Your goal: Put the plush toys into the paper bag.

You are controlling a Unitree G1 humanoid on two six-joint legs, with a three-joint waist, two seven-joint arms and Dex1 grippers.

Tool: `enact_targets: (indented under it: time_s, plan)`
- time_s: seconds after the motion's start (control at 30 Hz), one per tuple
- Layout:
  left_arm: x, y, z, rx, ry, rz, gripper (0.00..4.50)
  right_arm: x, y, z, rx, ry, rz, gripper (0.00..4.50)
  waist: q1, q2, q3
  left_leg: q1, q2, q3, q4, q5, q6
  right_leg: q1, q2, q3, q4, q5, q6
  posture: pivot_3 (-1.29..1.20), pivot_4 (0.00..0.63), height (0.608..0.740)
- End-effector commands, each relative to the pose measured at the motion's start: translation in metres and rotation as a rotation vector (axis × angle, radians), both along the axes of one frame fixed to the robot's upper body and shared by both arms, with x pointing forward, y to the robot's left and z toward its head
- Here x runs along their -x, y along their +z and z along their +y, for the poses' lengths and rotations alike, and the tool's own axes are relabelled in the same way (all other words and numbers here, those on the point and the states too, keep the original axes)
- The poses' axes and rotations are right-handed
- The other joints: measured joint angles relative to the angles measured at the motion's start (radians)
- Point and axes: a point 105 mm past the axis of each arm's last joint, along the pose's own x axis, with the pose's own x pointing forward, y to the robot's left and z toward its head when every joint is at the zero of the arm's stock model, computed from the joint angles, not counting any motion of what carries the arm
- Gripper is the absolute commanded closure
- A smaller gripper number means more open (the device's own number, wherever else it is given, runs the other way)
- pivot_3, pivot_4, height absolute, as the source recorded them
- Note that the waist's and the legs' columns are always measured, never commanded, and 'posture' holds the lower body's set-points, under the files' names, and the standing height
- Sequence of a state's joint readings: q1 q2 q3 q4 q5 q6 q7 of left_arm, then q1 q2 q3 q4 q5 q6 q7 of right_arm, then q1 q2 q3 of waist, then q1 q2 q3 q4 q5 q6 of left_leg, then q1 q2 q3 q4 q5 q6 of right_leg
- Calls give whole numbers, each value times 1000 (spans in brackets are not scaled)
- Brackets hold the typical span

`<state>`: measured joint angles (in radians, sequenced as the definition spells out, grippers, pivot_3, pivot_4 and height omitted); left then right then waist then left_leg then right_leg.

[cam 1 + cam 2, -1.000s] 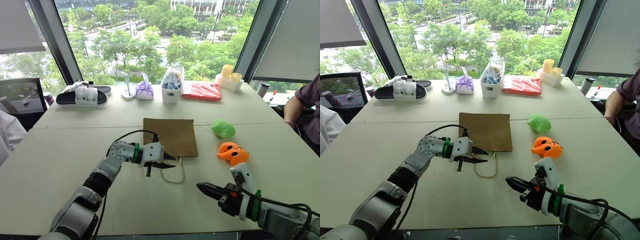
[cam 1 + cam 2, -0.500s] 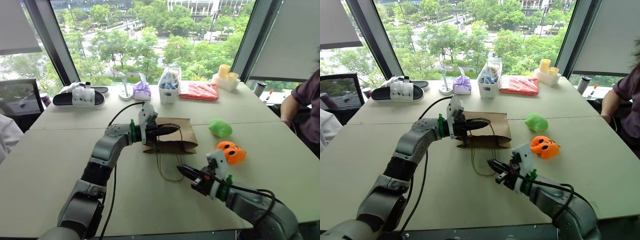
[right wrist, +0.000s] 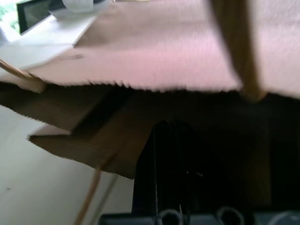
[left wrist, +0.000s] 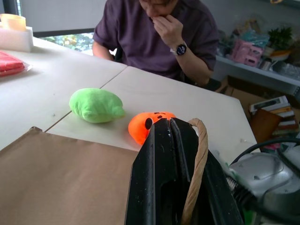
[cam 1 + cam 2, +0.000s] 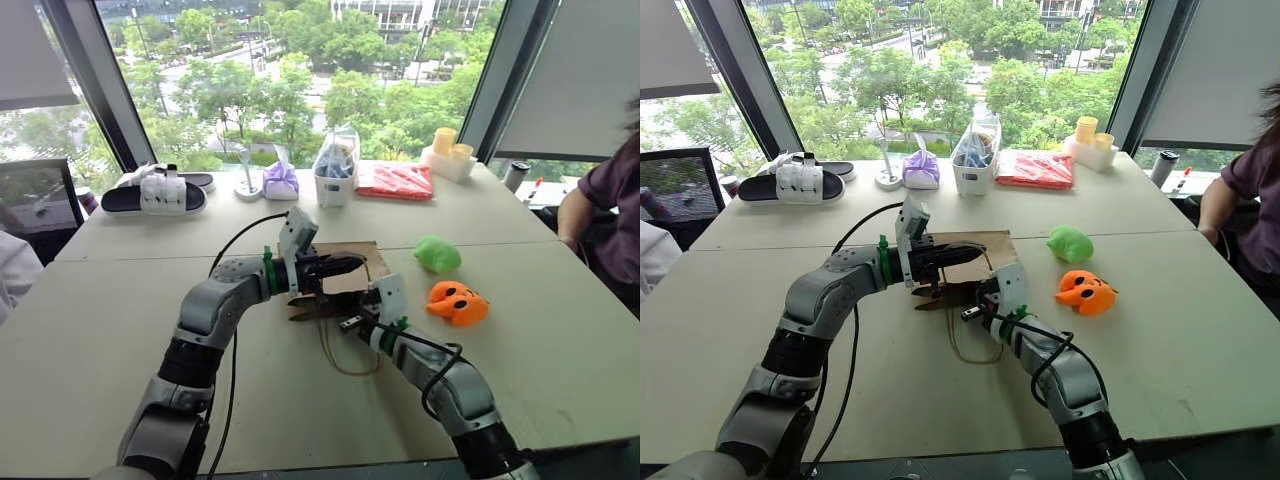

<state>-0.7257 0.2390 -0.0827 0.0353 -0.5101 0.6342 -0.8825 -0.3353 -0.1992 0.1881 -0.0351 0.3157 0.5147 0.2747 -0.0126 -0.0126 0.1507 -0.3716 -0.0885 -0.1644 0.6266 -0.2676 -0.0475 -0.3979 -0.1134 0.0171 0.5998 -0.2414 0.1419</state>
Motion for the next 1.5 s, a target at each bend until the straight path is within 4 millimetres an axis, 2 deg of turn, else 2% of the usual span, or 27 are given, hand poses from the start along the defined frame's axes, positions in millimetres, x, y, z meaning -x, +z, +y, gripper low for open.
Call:
enact_targets:
  time_s: [0.03,0.13,0.47,0.53,0.67,0.77,0.83,0.93,1.0,1.2,1.27,1.33,1.4,1.5]
  plan:
    - [2,32,-1,107,1,-46,4481,-8,-3,2,66,-15,-14,4500,-1,0,0,0,0,0,0,0,0,0,0,0,0,0,0,0,150,740]
    - [9,56,-2,174,-40,-60,4481,-10,-15,0,133,-23,6,4500,-1,0,0,0,0,0,0,0,0,-1,0,0,0,0,0,0,150,740]
    - [33,101,-2,303,-138,-36,4481,-2,-28,6,176,-6,15,4500,-4,0,-1,1,0,0,0,0,-1,0,0,0,2,0,0,0,150,740]
    - [33,101,-1,310,-128,-25,4481,-1,-29,7,178,0,15,4500,-4,0,-1,2,0,0,0,0,-1,1,0,0,2,0,0,0,150,740]
    - [23,85,-1,263,-65,-14,4481,0,-28,6,177,-1,13,4500,-4,0,-1,2,0,1,0,0,-1,1,0,0,2,0,0,0,150,740]
    - [2,78,4,270,51,8,4481,1,-22,4,158,-1,-16,4500,-3,0,-1,2,0,1,0,1,-1,1,0,1,2,0,0,0,150,740]
    - [-10,75,7,286,115,32,4481,3,-14,2,139,13,-56,4500,-1,0,-1,2,0,1,0,1,-1,1,0,1,2,0,0,0,150,740]
    - [-23,66,8,274,183,59,4481,15,25,8,33,81,-238,4500,0,0,-1,1,0,1,1,1,-1,1,0,1,2,0,0,0,150,740]
    - [-24,62,7,262,191,63,4481,31,51,8,-77,105,-304,4500,-1,0,-1,0,0,1,0,1,-1,0,0,1,1,0,0,0,150,740]
    - [-20,60,4,255,161,67,4481,72,86,-16,-167,120,-304,4500,2,0,-1,0,0,0,0,0,-1,-1,0,1,1,0,0,0,150,740]
    - [-16,59,1,245,132,61,4500,79,100,-44,-220,68,-300,3932,3,0,-1,0,0,0,1,-1,1,0,0,0,1,0,0,0,150,740]
    - [-13,57,-2,242,110,64,4500,74,107,-86,-214,-72,-310,3181,6,0,-1,0,0,0,1,-3,5,1,0,0,1,0,0,0,150,740]
    - [-12,56,-3,243,100,69,4500,66,104,-122,-145,-198,-304,2068,9,0,-1,0,-1,0,2,-4,6,3,0,0,0,0,0,0,150,740]
    - [-12,54,-6,240,89,71,4500,55,93,-148,-26,-280,-266,520,5,0,-1,0,-1,3,2,-4,7,2,0,0,0,0,0,0,150,740]
